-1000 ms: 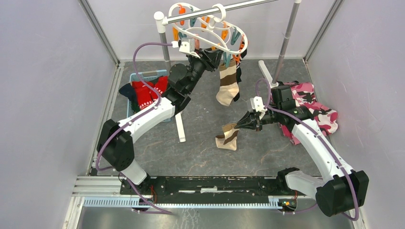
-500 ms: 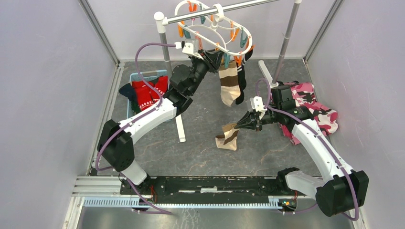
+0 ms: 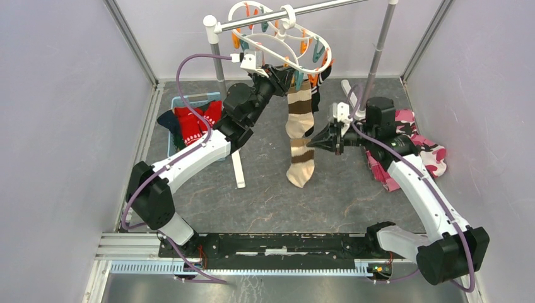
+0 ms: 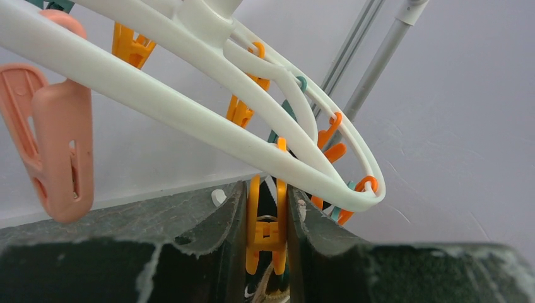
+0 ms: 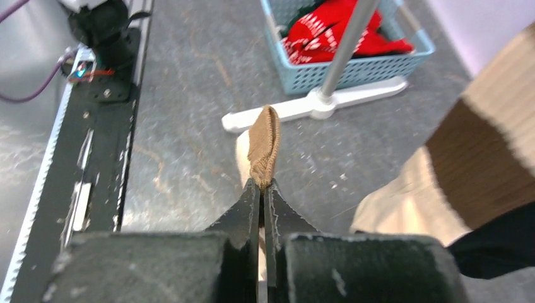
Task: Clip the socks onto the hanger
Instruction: Open the clamp at the hanger, then clamp the sock onto the hanger.
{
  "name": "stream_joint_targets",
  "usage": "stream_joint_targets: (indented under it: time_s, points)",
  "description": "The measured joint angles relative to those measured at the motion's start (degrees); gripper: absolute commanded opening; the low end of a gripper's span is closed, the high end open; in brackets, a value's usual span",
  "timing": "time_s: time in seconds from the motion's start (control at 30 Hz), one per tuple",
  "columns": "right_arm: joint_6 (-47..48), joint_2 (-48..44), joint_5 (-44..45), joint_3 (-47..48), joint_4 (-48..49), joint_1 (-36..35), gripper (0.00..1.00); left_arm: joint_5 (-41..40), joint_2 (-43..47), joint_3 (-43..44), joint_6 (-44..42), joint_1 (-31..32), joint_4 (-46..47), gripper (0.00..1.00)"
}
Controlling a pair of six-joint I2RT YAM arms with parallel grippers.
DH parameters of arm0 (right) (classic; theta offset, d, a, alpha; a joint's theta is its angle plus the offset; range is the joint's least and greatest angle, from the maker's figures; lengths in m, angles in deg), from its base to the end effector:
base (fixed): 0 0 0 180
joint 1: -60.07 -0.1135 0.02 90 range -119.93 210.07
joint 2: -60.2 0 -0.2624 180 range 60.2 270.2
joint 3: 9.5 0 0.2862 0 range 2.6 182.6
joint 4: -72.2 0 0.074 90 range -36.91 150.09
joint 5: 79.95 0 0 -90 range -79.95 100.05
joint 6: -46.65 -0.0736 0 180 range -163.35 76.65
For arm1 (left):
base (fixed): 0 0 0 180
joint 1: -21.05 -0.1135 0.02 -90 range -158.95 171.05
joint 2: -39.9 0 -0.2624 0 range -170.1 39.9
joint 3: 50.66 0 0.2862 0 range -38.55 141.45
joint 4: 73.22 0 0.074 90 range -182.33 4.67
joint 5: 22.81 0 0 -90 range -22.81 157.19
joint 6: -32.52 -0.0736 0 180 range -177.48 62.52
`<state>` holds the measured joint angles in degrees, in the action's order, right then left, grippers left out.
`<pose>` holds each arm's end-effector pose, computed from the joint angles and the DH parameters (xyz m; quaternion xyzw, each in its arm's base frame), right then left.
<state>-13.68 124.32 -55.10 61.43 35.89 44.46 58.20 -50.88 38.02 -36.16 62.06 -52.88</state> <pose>0.2526 0.1399 0.3319 -0.5305 0.5674 0.4096 0.4783 0.3463 -0.2859 0.4113 0.0373 0.5865 -0.3787 0.7150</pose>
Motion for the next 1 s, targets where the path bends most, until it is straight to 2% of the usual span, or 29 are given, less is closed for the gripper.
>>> stream_joint_targets:
  time_s: [0.27, 0.6, 0.8, 1.0]
  points:
    - [-17.7, 5.3, 3.1, 7.7, 17.9, -1.6, 0.00, 0.1, 1.5, 0.1, 0.0, 0.0, -2.6, 0.06]
    - [-35.5, 12.3, 10.8, 8.8, 35.3, -4.5, 0.00, 0.2, 2.4, 0.3, 0.0, 0.0, -3.9, 0.07]
    - [-42.1, 15.7, 16.9, 10.8, 40.1, -5.0, 0.00, 0.5, 2.4, 0.3, 0.0, 0.0, -4.1, 0.06]
    - [-44.4, 16.2, 23.3, 11.2, 39.9, -5.0, 0.00, 0.7, 2.4, 0.3, 0.1, 0.0, -4.1, 0.07]
